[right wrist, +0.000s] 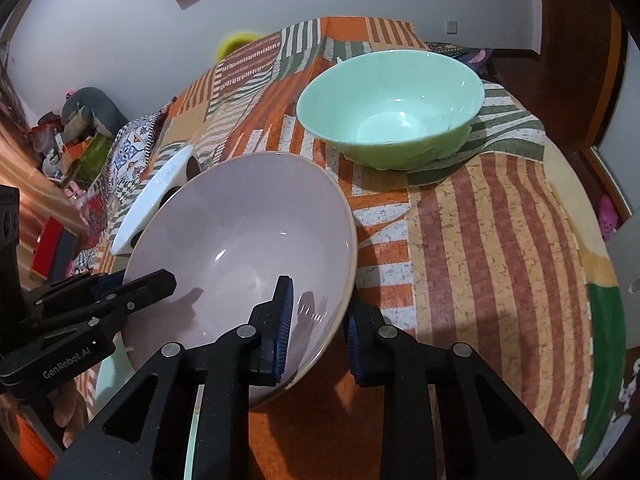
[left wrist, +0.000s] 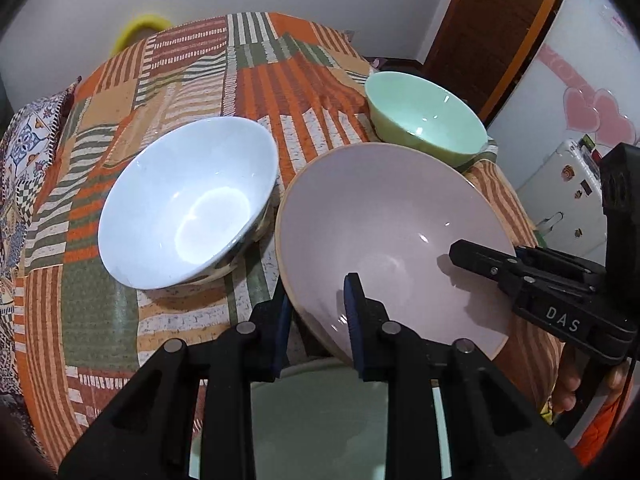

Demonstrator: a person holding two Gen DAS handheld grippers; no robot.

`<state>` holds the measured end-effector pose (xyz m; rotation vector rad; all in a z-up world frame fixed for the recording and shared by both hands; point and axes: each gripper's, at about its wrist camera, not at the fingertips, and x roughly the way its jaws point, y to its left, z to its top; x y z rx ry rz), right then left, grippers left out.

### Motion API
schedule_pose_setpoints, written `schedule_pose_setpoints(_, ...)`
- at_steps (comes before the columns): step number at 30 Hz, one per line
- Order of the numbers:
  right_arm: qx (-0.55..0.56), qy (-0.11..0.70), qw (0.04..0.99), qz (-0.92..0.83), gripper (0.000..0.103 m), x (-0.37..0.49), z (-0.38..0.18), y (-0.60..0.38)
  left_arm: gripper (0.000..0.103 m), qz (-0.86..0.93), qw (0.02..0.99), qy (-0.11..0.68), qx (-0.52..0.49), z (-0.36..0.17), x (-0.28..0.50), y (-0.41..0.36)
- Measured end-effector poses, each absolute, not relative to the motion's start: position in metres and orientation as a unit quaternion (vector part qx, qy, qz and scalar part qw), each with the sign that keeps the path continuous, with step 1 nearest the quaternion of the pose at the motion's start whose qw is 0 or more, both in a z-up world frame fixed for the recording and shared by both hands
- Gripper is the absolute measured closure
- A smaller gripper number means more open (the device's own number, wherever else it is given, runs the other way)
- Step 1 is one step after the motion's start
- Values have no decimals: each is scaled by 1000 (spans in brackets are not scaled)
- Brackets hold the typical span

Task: Organize plates and bowls
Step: 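Lift the pink bowl and carry it over the mint-green plate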

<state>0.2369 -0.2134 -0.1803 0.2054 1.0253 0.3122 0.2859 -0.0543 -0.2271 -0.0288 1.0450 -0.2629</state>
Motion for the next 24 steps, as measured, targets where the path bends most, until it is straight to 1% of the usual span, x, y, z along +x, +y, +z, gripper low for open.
schedule_pose_setpoints(7, 110, 474, 863, 136, 81, 222, -165, -223, 78, -135, 861, 489, -10, -216, 271, -63)
schedule_pose_setpoints(13, 106, 451, 876, 136, 81, 205, -142, -224, 78, -140, 870, 472, -16, -194, 250, -65)
schedule_pose_setpoints(24, 97, 414, 890, 166, 81, 173, -109, -202, 78, -120, 893, 434, -27, -147, 197, -39)
